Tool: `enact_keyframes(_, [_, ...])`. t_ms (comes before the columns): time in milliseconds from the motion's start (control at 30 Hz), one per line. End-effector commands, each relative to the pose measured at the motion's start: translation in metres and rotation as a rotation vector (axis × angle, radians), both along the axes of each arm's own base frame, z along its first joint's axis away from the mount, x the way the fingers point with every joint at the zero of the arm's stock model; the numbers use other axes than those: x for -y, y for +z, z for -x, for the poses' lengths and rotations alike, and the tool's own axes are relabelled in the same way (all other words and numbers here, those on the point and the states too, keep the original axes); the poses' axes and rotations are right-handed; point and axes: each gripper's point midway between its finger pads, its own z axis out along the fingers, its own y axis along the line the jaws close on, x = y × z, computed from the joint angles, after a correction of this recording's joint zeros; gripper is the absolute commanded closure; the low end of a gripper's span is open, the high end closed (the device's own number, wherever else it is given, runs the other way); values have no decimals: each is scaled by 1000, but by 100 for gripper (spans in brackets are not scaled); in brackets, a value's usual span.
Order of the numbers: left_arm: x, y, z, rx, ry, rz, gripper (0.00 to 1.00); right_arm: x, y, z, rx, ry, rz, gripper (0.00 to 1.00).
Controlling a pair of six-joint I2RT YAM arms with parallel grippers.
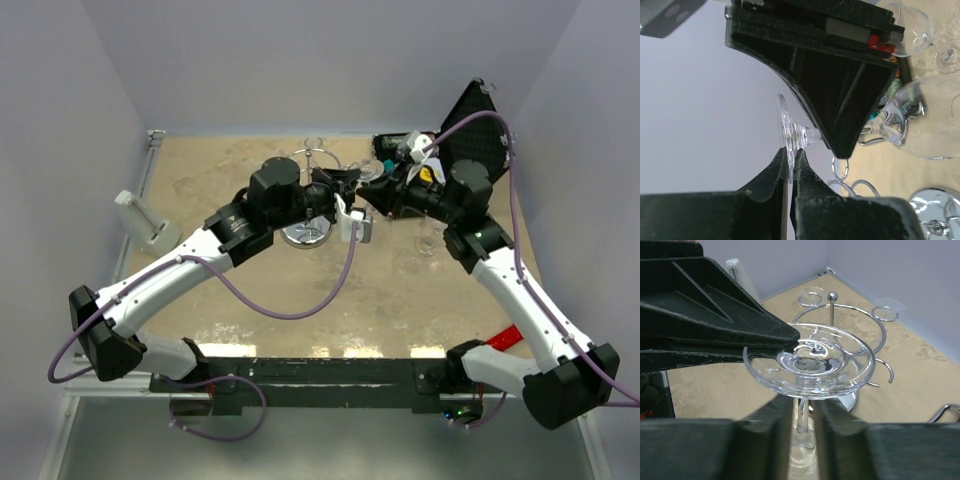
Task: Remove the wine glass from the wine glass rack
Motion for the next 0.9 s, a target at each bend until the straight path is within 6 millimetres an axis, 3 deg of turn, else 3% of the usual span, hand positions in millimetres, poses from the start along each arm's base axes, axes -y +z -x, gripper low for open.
enact_keyframes(0, [-10, 40, -8, -73, 105, 190, 100, 2, 59, 12, 175, 27, -10, 60])
enact_keyframes(33, [-15, 49, -12, -116, 139, 234, 100, 9, 74, 13, 246, -5, 17, 51])
enact_keyframes(200, [-39, 49, -36, -335, 272, 326, 100, 49, 140, 30, 433, -196, 32, 19])
enact_keyframes(267, [-55, 52, -52, -413, 339, 388, 100, 61, 159, 38, 475, -245, 33, 14])
enact_keyframes(367, [-77, 57, -76, -554, 398, 485, 100, 78, 173, 48, 526, -310, 63, 15])
enact_keyframes(433, [-90, 61, -87, -652, 382, 524, 100, 87, 176, 53, 578, -348, 92, 17])
enact_keyframes(533, [-99, 57, -89, -825, 309, 539, 100, 96, 166, 52, 682, -366, 232, 31])
enact_keyframes(633, [-107, 57, -84, -940, 228, 549, 100, 99, 155, 43, 696, -382, 305, 31])
enact_keyframes(733, [-108, 53, -82, -1047, 187, 577, 100, 85, 140, 47, 719, -270, 361, 31])
enact_keyframes(867, [-112, 56, -82, -1125, 145, 634, 100, 74, 110, 36, 694, -191, 436, 36])
